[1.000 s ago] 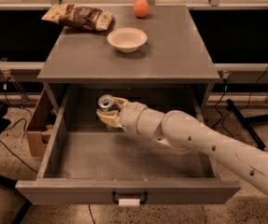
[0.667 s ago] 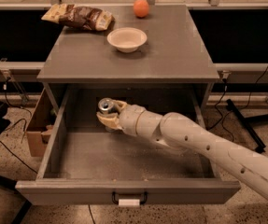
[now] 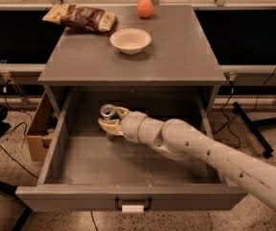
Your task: Place redbull can into top drawer
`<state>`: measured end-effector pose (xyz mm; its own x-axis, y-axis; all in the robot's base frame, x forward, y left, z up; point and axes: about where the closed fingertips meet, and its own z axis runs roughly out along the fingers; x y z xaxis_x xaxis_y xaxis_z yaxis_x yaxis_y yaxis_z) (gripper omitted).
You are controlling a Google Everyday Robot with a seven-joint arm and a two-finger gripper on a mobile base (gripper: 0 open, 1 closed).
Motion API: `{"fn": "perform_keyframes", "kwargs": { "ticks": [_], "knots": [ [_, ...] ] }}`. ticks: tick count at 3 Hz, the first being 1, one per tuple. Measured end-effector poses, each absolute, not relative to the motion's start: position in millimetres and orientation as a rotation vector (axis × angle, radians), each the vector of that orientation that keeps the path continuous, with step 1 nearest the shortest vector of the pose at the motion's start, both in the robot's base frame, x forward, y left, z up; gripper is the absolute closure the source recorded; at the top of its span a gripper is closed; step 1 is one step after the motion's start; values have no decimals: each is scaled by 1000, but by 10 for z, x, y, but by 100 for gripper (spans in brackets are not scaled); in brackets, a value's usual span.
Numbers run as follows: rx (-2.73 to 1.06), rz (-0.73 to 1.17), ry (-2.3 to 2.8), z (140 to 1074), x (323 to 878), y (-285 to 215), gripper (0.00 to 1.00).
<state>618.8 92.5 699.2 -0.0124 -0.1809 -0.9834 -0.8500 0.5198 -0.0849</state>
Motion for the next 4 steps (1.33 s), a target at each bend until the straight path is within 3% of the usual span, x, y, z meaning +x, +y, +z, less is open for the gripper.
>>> {"fn": "perform_keyframes", "kwargs": {
  "ticks": [2, 3, 4],
  "knots": [
    [-926, 674, 1520, 6992, 6188, 926, 15],
    [-926, 674, 1520, 6992, 6188, 926, 0],
    [-927, 673, 1525, 7011, 6164, 888, 0]
  ]
}}
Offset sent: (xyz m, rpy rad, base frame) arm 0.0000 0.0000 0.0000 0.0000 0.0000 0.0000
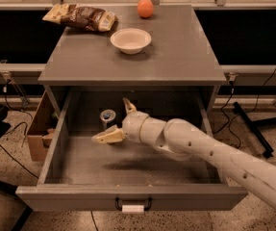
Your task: Place redbull can into top drawer
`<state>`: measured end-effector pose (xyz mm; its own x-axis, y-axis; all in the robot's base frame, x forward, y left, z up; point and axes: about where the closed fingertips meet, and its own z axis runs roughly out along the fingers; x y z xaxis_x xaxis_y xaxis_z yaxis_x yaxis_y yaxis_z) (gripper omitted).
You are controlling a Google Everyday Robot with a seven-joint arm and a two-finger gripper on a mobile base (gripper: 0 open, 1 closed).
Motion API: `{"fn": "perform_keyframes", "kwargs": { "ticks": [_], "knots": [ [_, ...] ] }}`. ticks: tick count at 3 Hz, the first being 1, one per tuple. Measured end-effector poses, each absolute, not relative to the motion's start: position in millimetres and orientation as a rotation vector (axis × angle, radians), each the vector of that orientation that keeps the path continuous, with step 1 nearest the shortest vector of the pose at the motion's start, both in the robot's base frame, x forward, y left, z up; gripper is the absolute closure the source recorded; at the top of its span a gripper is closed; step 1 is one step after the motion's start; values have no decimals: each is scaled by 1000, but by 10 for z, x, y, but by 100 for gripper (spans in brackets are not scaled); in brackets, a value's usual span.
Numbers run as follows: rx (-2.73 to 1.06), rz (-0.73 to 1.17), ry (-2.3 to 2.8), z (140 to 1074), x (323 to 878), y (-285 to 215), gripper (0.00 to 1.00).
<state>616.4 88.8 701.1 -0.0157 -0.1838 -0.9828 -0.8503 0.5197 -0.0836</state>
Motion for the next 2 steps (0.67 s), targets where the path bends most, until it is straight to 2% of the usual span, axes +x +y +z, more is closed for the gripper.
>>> {"fn": "perform_keyframes", "kwargs": {
  "ticks": [2],
  "knots": [
    [-977, 654, 1607, 7146, 5827, 353, 0]
  ]
}}
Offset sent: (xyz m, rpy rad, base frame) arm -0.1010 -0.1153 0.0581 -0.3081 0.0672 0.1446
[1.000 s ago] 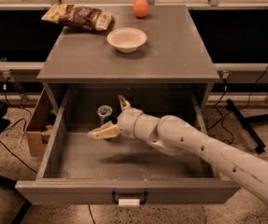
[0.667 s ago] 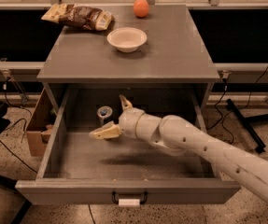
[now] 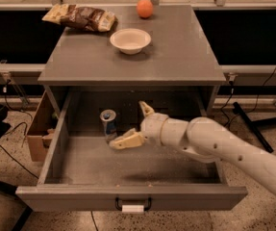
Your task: Place redbull can into top drawer
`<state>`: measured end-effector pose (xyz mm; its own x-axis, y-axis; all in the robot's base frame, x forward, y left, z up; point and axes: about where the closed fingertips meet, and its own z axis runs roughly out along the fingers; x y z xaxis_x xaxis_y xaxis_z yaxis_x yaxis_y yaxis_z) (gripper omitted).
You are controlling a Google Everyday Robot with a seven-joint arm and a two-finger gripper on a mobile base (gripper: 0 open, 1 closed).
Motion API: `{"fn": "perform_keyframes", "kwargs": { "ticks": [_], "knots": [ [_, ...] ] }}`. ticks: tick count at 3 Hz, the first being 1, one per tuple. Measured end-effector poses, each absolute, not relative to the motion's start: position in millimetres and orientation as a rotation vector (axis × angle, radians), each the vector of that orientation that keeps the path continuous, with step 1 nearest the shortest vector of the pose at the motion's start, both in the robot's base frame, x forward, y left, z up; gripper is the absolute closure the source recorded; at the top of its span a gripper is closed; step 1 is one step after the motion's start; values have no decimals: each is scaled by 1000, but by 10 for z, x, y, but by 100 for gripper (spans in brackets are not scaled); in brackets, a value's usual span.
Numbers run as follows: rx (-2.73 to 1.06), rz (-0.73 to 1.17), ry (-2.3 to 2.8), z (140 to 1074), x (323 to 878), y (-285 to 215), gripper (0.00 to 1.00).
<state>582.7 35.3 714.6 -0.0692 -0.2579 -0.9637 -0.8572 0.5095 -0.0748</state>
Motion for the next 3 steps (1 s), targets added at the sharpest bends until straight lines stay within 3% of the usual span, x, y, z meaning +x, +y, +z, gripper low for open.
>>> {"fn": "perform_keyframes", "kwargs": {
  "ticks": [2, 3],
  "knots": [
    [-1122, 520, 1822, 7883, 5120, -695, 0],
    [-1157, 362, 1905, 8634, 4880, -1134, 0]
  ]
}}
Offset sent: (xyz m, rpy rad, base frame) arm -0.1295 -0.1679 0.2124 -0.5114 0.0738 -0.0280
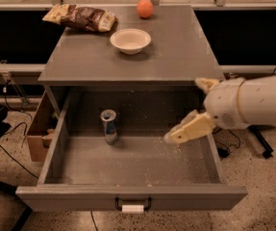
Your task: Place redbull can into top drawer
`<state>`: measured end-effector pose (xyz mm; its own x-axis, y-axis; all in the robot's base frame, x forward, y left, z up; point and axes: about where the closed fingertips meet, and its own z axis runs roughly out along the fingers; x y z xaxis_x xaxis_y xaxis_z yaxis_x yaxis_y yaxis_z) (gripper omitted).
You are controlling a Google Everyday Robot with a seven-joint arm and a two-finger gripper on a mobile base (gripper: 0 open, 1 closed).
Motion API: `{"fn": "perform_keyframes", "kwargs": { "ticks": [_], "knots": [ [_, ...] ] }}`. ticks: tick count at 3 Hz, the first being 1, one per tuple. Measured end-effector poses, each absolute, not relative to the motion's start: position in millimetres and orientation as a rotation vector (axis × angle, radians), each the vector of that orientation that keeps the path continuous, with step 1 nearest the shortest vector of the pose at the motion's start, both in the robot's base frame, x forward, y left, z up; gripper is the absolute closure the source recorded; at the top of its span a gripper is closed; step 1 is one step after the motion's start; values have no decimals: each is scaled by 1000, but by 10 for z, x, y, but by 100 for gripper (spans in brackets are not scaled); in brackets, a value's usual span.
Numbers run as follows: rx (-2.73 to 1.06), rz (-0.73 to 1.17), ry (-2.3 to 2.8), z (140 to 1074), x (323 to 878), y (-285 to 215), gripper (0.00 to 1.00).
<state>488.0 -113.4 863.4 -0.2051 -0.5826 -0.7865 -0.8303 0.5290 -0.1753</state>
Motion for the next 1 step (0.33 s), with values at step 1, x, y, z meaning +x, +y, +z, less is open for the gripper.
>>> {"fn": "perform_keyframes", "kwargs": {
  "ticks": [1],
  "knots": [
    [-1182, 134, 1973, 9352, 4753, -1368, 0]
  ]
}}
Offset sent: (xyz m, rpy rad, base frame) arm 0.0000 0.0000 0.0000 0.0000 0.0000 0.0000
